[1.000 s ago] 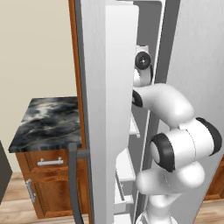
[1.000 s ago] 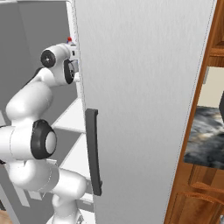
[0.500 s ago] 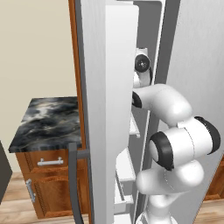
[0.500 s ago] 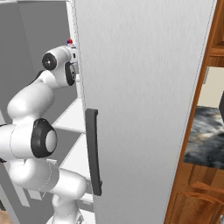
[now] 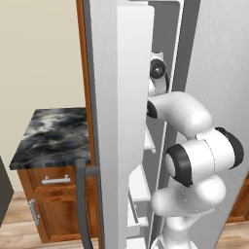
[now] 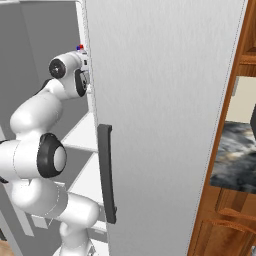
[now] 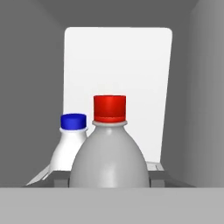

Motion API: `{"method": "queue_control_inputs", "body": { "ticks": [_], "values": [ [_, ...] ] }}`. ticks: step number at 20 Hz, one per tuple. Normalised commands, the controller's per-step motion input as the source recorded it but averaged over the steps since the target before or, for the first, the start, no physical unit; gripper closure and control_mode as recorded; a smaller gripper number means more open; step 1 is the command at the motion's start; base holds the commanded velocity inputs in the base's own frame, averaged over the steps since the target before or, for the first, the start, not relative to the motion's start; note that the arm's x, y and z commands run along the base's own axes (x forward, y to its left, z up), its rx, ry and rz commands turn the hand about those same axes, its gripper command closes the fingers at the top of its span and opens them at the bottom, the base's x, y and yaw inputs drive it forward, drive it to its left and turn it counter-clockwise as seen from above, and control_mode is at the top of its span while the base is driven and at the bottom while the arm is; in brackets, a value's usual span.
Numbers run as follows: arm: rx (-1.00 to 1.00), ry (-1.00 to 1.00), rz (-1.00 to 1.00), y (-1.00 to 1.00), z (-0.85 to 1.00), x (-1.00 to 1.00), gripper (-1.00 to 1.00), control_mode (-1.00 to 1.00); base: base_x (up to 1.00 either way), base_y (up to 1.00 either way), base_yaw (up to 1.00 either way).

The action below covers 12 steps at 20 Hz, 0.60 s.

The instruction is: Take the bottled waters from the counter and place them in the freezer to freeze. Close the freezer door after placing the bottles.

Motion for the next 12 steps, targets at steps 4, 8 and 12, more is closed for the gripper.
{"method": "queue_control_inputs", "body": {
  "ticks": [4,8,12],
  "values": [
    [0.00,0.00,0.00,-0.04,0.00,0.00,-1.00,-1.00,0.00,0.00,0.00],
    [0.00,0.00,0.00,0.00,0.00,0.00,-1.00,-1.00,0.00,0.00,0.00],
    [0.00,0.00,0.00,0.00,0.00,0.00,-1.00,-1.00,0.00,0.00,0.00]
  ]
}}
